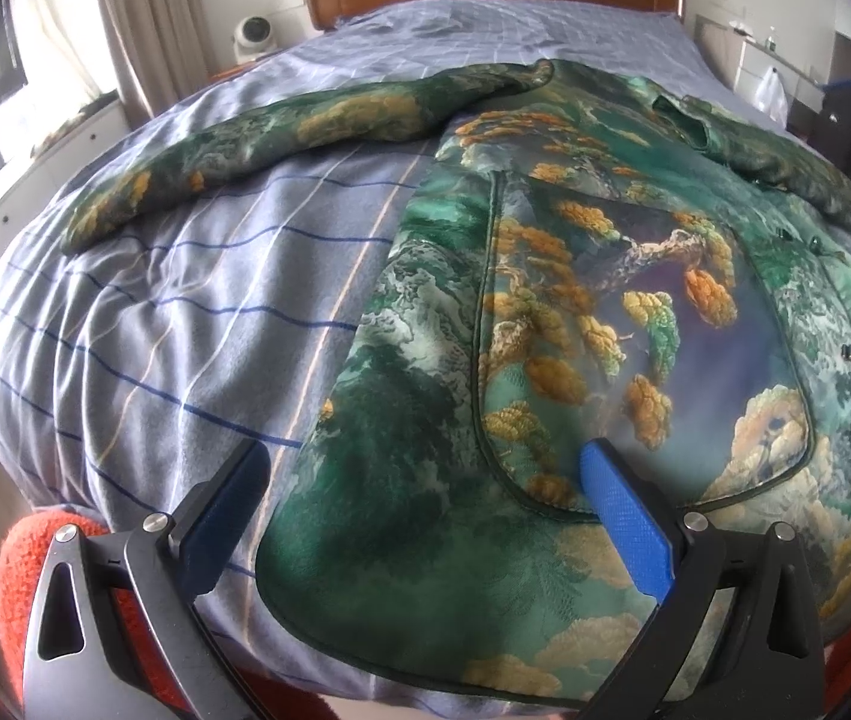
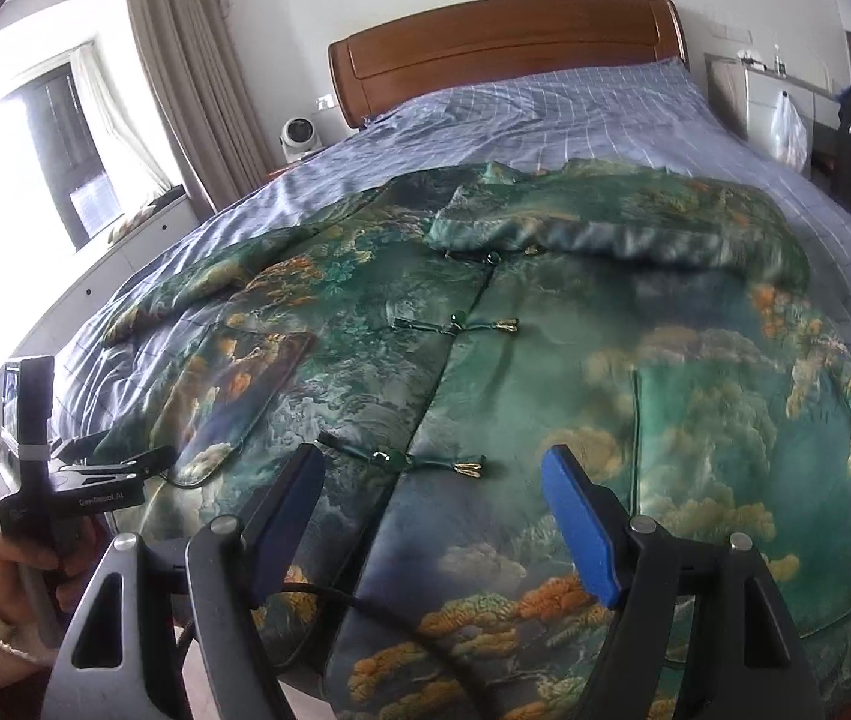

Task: Fold large clothes
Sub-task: 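Fold the sleeve across the jacket body with the right tool and release, then move the left tool to the cuff of the other extended sleeve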

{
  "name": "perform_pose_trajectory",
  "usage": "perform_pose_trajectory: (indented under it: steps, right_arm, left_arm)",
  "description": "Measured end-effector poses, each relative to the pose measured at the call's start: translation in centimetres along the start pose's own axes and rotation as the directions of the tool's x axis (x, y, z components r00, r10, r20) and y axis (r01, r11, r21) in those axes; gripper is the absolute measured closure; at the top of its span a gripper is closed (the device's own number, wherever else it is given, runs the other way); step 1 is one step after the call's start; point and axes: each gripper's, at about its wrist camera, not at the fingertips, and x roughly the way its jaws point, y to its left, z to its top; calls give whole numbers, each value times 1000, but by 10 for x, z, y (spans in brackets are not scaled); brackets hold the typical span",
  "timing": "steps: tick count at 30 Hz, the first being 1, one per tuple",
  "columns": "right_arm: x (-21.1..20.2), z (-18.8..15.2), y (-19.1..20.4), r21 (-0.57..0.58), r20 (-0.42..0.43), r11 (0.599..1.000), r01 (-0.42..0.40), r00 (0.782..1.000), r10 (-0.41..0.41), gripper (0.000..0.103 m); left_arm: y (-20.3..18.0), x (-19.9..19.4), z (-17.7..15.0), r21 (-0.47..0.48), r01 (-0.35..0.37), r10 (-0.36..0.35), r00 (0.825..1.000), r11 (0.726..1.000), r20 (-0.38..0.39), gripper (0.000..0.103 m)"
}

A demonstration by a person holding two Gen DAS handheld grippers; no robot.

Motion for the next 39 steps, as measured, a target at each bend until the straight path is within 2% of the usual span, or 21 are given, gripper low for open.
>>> perform_pose_trajectory:
  steps: [16, 22, 25, 29, 32, 34, 37, 39]
  right_arm:
    - [-7, -5, 8, -38, 25, 999, 16, 1000, -15, 28]
    - [-12, -5, 11, -46, 41, 999, 20, 999, -18, 28]
    - [-12, -6, 11, -38, 37, 999, 17, 999, -16, 28]
    - [-17, -7, 12, -49, 54, 998, 26, 998, -23, 28]
    - [-21, -9, 11, -59, 70, 998, 34, 997, -30, 28]
    - [-22, -10, 9, -53, 75, 998, 34, 997, -30, 28]
    - [-24, -9, 5, -42, 81, 999, 30, 996, -26, 28]
    - [-24, -9, 3, -36, 85, 999, 28, 996, -24, 28]
  left_arm:
    - [11, 3, -3, -66, 65, -68, 997, 996, -47, 0]
    - [5, -5, -5, -28, 42, -43, 998, 999, -39, 0]
    - [8, -8, -6, -28, 64, -65, 997, 998, -52, 0]
    - [18, -18, -1, -85, 119, -125, 990, 989, -68, 1]
    - [31, -28, 15, -130, 162, -171, 984, 978, -59, 1]
    - [50, -39, 37, -158, 181, -187, 982, 971, -27, 1]
    - [96, -52, 77, -231, 185, -179, 983, 955, 45, 1]
    - [138, -53, 107, -313, 181, -164, 983, 932, 80, 0]
